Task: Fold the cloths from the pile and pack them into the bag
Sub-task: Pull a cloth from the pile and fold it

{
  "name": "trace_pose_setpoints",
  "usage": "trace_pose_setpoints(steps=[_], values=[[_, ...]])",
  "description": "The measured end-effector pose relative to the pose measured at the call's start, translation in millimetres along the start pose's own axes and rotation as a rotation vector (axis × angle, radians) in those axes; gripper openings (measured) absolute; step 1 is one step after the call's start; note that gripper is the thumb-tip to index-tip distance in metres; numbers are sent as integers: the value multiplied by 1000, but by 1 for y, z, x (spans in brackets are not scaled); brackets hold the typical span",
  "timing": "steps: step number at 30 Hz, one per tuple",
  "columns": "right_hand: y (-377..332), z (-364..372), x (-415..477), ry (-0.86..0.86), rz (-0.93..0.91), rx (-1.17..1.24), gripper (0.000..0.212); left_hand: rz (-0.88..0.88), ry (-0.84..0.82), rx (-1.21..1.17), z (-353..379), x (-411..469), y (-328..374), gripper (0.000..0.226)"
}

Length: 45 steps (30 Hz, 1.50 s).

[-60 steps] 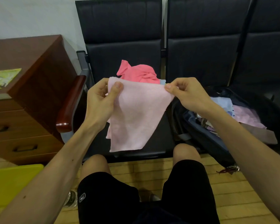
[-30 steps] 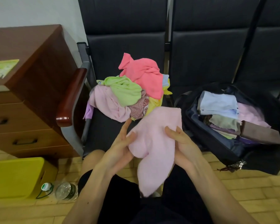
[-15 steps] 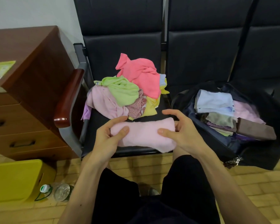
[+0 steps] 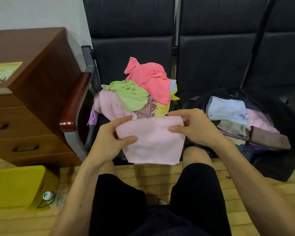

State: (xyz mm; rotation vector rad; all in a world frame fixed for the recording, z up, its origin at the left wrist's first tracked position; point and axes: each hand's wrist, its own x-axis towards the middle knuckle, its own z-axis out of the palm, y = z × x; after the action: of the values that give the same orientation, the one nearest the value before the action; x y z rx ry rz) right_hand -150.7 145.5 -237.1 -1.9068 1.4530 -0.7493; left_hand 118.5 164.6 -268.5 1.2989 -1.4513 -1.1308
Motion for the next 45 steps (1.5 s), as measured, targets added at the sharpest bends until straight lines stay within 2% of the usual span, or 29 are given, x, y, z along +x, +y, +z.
trace_pose_setpoints(steps=[4, 8, 13, 16, 21, 25, 26, 28, 31, 33, 34, 36, 38, 39, 41, 43, 45], values=[[3, -1, 1, 50, -5, -62, 47, 36, 19, 166, -4, 3, 0, 56], [-2, 0, 2, 60, -79, -156, 36, 60, 49, 351, -8, 9, 2, 48], [-12, -3, 10, 91, -105, -352, 28, 70, -6, 485, -15, 18, 14, 23], [-16, -4, 11, 64, -109, -407, 34, 67, -39, 538, -23, 22, 23, 13], [-12, -9, 8, 85, -117, -381, 34, 119, -85, 556, -28, 24, 32, 10], [-5, -10, 5, 102, -96, -382, 36, 193, -39, 614, -25, 27, 32, 18], [-3, -11, 3, 90, -87, -343, 32, 185, -57, 560, -23, 25, 37, 24], [-2, -16, -3, 58, -66, -126, 24, 132, -137, 291, -17, 19, 49, 43], [-12, -8, -21, 88, 51, 540, 24, 48, -184, -94, -5, 15, 65, 47], [-12, 13, -33, 36, 226, 1007, 46, 27, -99, -166, 5, 19, 71, 43], [-12, 29, -41, -32, 310, 1116, 55, 26, -40, -137, 9, 22, 71, 43], [-12, 49, -54, -117, 378, 1144, 54, 81, 20, 25, 15, 30, 67, 37], [-11, 52, -57, -61, 391, 1131, 47, 111, 21, 140, 19, 38, 60, 28], [-11, 49, -57, -18, 387, 1136, 45, 67, 22, 112, 20, 40, 57, 23], [-14, 39, -55, 40, 352, 1100, 37, -152, -2, -176, 25, 40, 52, 15], [-15, 27, -54, 72, 299, 1076, 27, -343, -125, -607, 34, 39, 45, 27], [-15, 14, -51, 121, 278, 1077, 25, -354, -232, -899, 46, 40, 34, 46]])
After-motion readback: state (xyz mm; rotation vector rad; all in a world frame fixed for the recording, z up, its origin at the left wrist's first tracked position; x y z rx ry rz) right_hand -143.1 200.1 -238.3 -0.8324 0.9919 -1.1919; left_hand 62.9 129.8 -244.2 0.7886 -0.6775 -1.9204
